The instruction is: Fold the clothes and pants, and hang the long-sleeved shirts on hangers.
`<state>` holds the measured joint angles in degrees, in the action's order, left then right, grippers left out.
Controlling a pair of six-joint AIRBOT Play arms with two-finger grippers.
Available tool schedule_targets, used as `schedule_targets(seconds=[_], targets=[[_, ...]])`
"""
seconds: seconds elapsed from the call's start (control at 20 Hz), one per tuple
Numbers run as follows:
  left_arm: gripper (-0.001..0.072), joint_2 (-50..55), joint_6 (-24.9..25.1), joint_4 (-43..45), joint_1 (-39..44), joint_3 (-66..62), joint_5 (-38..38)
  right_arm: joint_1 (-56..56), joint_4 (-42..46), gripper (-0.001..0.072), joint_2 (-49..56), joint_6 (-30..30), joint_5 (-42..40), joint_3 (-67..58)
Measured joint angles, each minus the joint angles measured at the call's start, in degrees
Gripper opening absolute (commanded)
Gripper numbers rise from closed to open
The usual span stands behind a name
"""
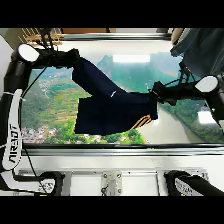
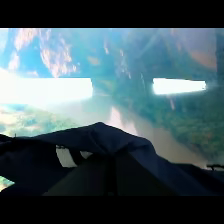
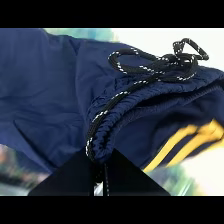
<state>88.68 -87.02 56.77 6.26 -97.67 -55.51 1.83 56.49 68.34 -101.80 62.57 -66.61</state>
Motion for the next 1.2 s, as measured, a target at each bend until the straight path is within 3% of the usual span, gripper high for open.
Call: schedule_targets(seconds=[0.25, 0.5, 0.8, 1.1, 1.15, 1.2], targets=[[0.0006, -2.84, 0.00, 0.90, -1.46, 3.15, -4.11, -0.24, 7.19, 0.0013, -0.20, 2.21, 0.33, -0.42], [0.0006, -13.03, 0.76, 1.75, -1.36, 20.44, -4.11, -0.26, 16.87, 0.0013, -3.89, 2.84, 6.56, 3.54], [0.0006, -19.19, 1.60, 2.10, 2.82, 45.18, 5.09, -0.22, 20.44, 0.0013, -5.73, 3.04, 4.48, 15.15], [0.0006, -16.37, 1.81, 1.75, 5.97, 55.06, 13.05, 1.40, 20.70, 0.0029, -5.99, 3.06, 2.12, 22.86], [0.0006, -15.89, 1.81, 1.73, 6.01, 55.56, 13.79, 2.05, 20.57, 0.0160, -5.99, 3.06, 2.05, 23.47], [0.0080, -15.65, 1.81, 1.70, 5.81, 55.89, 14.27, 2.69, 20.26, 0.0501, -6.01, 3.06, 1.95, 23.89]])
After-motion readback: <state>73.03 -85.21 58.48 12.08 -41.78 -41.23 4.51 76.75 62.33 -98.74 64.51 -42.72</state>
